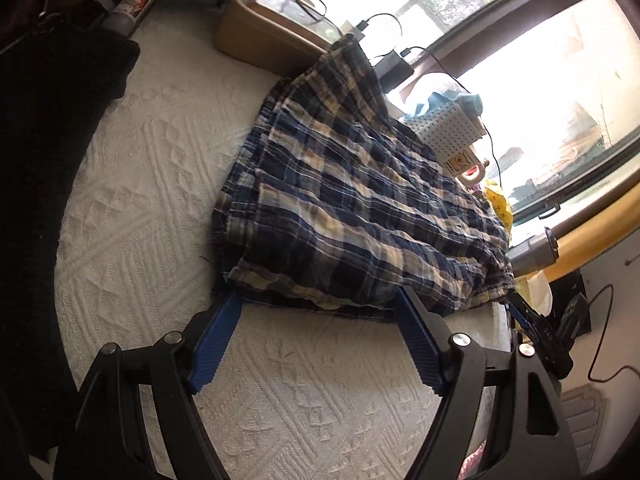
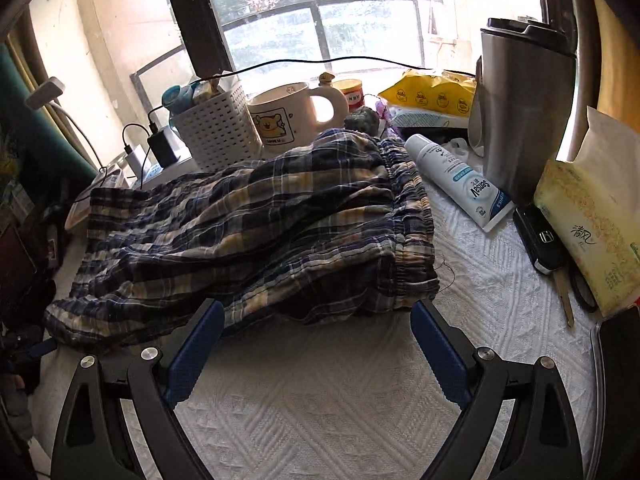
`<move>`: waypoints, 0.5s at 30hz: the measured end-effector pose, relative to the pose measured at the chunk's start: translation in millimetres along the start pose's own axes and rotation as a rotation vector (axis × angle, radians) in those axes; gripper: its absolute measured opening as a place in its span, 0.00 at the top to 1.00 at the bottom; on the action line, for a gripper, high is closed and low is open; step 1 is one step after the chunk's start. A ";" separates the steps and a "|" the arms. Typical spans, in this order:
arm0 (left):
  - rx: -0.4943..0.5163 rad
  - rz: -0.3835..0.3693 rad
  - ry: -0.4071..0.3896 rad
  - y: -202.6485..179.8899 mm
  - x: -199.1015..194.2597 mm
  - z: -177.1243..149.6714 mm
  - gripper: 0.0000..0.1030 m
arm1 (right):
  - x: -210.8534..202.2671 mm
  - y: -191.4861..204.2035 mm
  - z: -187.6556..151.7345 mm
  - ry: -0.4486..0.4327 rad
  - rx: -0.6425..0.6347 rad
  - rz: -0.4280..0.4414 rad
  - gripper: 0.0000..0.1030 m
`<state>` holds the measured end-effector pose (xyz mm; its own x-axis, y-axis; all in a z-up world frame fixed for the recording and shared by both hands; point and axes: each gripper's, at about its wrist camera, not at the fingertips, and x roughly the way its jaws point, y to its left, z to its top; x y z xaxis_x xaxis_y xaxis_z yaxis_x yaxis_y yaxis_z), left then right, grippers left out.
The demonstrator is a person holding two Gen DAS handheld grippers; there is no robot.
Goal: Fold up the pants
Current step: 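Lower the folded pants onto the table and open both tools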
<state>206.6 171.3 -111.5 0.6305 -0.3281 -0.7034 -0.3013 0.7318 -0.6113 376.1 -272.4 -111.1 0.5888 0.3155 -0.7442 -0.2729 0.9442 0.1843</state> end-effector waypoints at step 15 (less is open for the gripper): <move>0.079 0.218 -0.070 -10.6 17.4 21.5 0.24 | 6.4 -15.9 -2.9 0.005 0.018 0.021 0.07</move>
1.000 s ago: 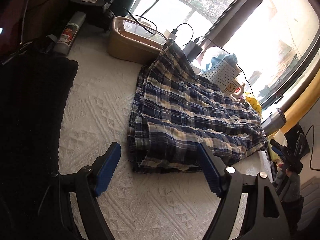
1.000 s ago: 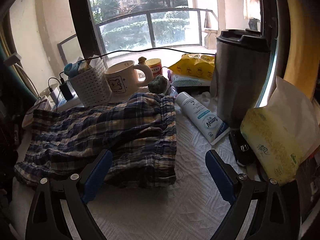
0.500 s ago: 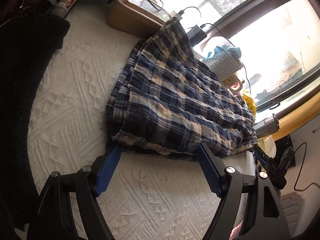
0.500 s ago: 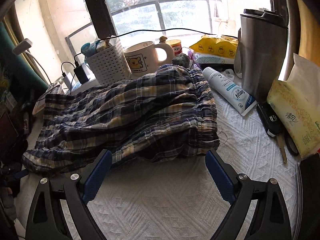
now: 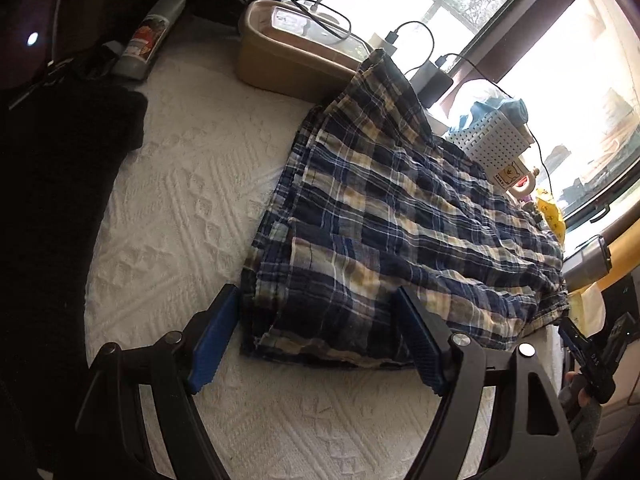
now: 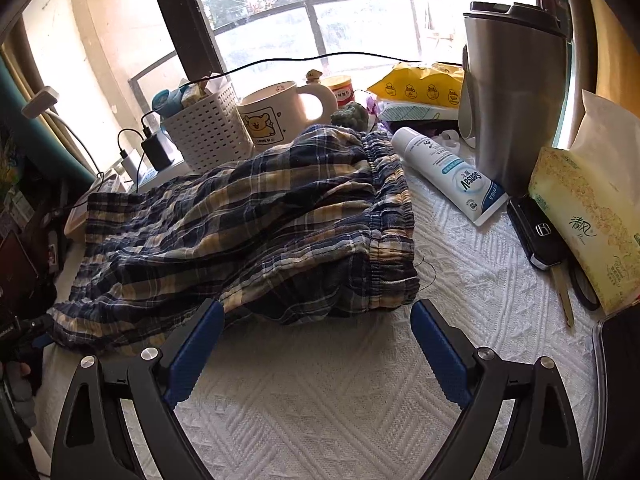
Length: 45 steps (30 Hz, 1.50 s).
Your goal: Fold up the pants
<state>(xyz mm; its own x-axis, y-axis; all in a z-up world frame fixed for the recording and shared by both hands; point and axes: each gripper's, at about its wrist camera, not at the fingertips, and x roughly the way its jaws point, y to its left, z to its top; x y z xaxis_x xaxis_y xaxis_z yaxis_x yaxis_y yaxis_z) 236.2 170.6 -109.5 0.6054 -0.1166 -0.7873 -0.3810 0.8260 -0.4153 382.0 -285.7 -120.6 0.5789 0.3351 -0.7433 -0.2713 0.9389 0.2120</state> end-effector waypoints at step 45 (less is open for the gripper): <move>0.284 -0.185 -0.030 -23.2 -81.3 -32.2 0.96 | -55.8 22.9 25.6 -0.017 0.088 0.283 0.94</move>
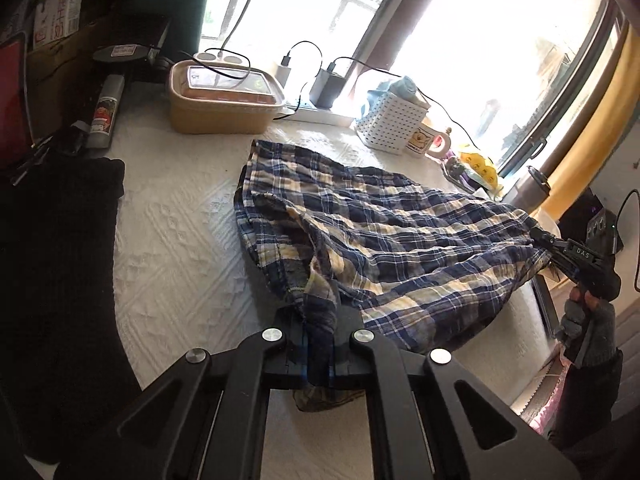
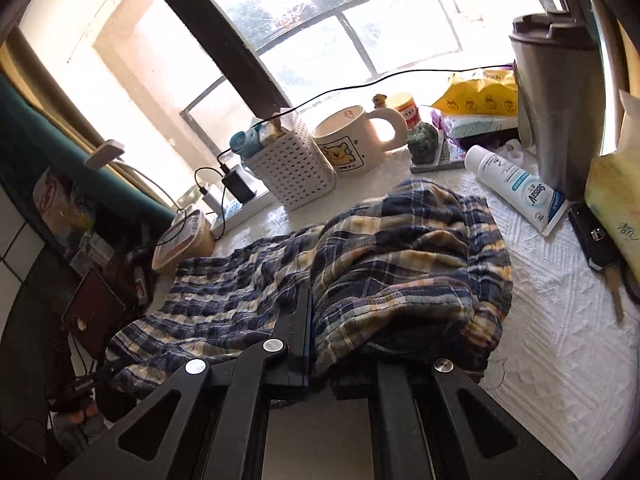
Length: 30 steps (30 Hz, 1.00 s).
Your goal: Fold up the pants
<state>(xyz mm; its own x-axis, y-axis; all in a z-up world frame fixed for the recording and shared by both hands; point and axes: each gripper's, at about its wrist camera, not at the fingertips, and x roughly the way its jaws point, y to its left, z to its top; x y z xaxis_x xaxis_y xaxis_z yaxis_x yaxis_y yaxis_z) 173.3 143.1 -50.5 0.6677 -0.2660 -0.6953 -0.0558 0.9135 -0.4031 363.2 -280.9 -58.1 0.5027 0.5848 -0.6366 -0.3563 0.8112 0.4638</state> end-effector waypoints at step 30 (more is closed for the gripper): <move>0.132 0.192 0.017 7.7 -20.0 -18.4 0.58 | -48.1 -80.6 -92.5 0.005 0.178 -0.103 0.16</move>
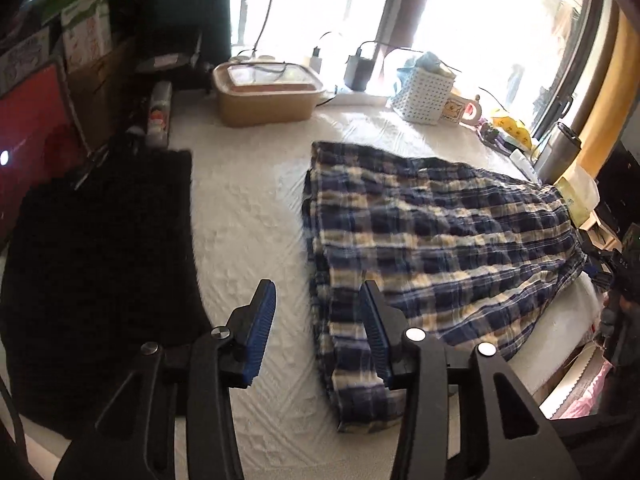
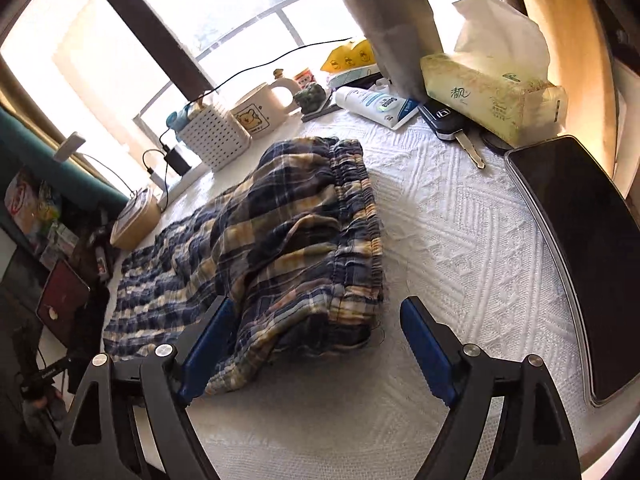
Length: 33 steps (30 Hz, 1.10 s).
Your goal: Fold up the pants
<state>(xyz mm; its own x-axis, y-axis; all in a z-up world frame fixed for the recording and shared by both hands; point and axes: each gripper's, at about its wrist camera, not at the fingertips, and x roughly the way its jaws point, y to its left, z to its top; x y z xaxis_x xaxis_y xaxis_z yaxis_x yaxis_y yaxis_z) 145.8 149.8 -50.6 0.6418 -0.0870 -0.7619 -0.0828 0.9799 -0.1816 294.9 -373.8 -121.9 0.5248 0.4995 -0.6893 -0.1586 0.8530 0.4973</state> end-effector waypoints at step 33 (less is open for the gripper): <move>-0.077 -0.005 0.065 36.0 47.0 10.5 0.58 | 47.1 5.4 48.5 -0.080 0.323 0.111 0.58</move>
<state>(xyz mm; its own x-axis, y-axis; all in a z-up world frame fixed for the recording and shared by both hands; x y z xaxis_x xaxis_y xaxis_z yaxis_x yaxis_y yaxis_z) 181.0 182.9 -86.4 0.5917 -0.1058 -0.7992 -0.1394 0.9630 -0.2307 359.3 -353.1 -126.1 0.5849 0.5620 -0.5849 0.0477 0.6960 0.7165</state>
